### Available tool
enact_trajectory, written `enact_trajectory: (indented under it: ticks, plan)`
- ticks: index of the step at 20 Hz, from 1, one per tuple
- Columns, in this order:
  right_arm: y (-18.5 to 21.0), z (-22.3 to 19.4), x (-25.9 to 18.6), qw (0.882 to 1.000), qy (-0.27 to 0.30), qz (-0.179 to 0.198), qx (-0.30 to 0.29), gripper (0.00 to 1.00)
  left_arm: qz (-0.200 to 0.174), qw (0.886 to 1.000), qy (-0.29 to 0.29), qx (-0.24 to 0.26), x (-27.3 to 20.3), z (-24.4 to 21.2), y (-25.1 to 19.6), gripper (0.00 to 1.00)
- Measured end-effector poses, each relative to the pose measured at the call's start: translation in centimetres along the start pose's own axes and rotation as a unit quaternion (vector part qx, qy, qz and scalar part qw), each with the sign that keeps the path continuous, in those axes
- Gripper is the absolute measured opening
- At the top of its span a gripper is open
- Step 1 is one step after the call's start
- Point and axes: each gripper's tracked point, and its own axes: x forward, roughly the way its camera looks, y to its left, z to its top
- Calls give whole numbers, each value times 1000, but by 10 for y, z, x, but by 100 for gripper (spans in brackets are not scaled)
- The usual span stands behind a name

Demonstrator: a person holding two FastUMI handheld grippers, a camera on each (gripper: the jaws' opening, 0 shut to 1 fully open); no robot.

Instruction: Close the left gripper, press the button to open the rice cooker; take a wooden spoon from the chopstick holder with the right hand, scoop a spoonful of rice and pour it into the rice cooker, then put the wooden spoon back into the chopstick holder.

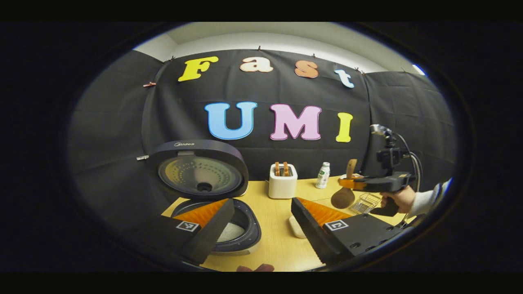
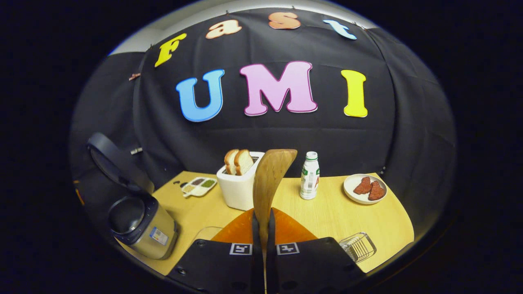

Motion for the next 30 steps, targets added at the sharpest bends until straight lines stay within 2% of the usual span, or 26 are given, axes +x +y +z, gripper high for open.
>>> enact_trajectory:
  ticks: [4,6,8,10,14,19,25,30]
  plan:
    - [6,-42,20,998,34,-27,-39,7,-5,1000,10,-9,-6,-11,1,96]
    - [11,-63,27,997,55,-30,-38,7,-2,1000,12,-10,-10,-13,7,96]
    - [17,-81,28,996,76,-34,-10,7,3,1000,14,-14,-12,-16,14,96]
    - [17,-80,32,996,72,-49,10,7,9,1000,16,-21,-13,-20,20,96]
    - [29,-85,31,994,86,-37,48,7,17,999,16,-32,-16,-22,30,96]
    - [33,-91,32,987,98,-44,122,7,20,999,14,-34,-17,-22,32,96]
    - [30,-97,36,971,106,-44,208,7,27,999,10,-29,-22,-21,34,96]
    - [18,-103,36,946,116,-41,299,7,27,999,8,-26,-22,-17,30,96]
